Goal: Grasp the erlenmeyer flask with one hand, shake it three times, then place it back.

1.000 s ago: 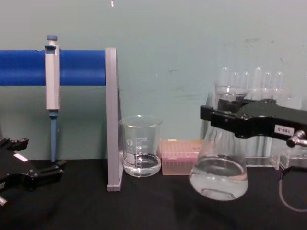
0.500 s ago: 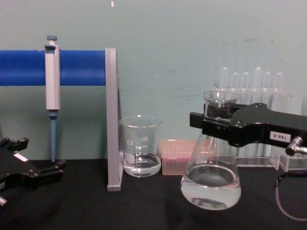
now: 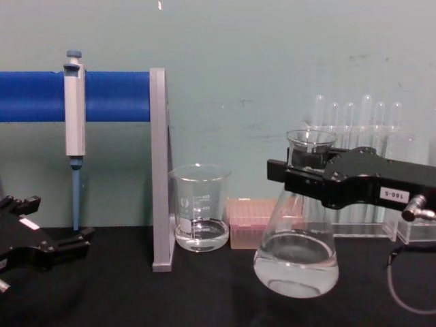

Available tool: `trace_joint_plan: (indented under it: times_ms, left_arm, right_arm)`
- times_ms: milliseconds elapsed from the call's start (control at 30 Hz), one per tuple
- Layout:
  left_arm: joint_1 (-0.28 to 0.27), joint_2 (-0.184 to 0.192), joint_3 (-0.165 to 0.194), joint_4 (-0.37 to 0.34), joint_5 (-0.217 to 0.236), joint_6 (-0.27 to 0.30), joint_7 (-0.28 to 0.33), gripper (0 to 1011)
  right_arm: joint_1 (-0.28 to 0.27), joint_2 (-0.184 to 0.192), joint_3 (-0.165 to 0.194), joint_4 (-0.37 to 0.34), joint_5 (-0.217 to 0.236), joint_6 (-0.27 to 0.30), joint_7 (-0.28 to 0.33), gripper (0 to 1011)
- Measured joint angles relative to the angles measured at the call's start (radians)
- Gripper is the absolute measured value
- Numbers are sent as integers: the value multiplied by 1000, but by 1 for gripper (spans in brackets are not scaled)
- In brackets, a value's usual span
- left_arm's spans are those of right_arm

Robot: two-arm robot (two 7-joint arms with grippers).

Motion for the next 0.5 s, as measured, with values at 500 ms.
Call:
trace_joint_plan:
  times_ms: [500]
  left_arm:
    - [0, 0, 0, 0, 0, 0, 0, 1001]
  right_arm:
    - [26, -13, -21, 54, 7, -25, 9, 453]
